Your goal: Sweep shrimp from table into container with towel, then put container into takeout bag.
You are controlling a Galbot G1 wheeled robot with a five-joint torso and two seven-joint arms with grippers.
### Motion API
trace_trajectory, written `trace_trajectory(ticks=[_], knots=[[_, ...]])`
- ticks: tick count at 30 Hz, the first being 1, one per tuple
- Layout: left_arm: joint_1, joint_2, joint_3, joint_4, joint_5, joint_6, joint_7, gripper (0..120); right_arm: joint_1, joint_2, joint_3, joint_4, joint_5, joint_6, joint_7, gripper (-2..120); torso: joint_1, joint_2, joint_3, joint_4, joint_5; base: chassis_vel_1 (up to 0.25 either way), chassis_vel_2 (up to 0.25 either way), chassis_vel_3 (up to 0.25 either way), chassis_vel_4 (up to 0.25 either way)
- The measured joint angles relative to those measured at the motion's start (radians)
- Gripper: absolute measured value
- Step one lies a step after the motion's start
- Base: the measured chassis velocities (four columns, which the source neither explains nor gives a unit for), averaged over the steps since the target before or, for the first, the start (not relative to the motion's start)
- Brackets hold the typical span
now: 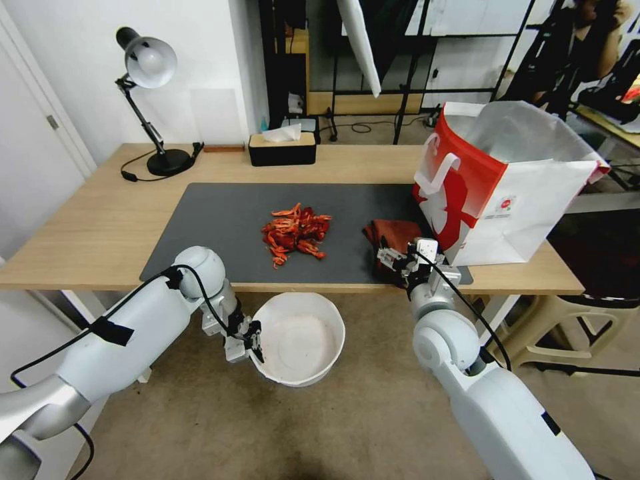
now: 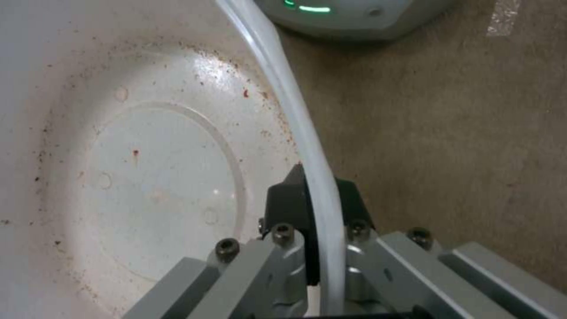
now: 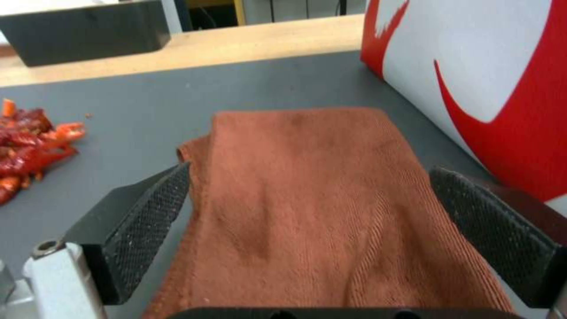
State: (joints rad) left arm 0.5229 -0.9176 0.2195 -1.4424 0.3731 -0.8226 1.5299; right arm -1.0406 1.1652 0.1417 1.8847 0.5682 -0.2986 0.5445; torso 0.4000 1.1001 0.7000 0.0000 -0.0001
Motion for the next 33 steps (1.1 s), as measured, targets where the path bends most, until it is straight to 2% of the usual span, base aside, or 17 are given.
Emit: trace_trajectory(ticks=[24, 29, 31, 33], knots=[[-0.005, -0.008, -0.012, 0.014, -0.003, 0.000, 0.000, 0, 0.009, 0.019, -0.016, -0.054, -0.018, -0.010, 0.018, 99, 0.000, 0.000, 0.000, 0.0000, 0.0000, 0.000, 0.000, 0.000, 0.000], [0.000, -0.008, -0.017, 0.014, -0.004, 0.000, 0.000, 0, 0.009, 0.019, -0.015, -0.058, -0.022, -0.011, 0.019, 93, 0.000, 0.000, 0.000, 0.0000, 0.0000, 0.000, 0.000, 0.000, 0.000], [0.002, -0.008, -0.020, 0.014, -0.004, 0.000, 0.000, 0, 0.009, 0.019, -0.015, -0.058, -0.023, -0.011, 0.021, 82, 0.000, 0.000, 0.000, -0.0001, 0.0000, 0.000, 0.000, 0.000, 0.000], [0.002, -0.008, -0.022, 0.014, -0.004, 0.000, 0.000, 0, 0.009, 0.019, -0.016, -0.058, -0.023, -0.011, 0.022, 79, 0.000, 0.000, 0.000, -0.0001, 0.0000, 0.000, 0.000, 0.000, 0.000]])
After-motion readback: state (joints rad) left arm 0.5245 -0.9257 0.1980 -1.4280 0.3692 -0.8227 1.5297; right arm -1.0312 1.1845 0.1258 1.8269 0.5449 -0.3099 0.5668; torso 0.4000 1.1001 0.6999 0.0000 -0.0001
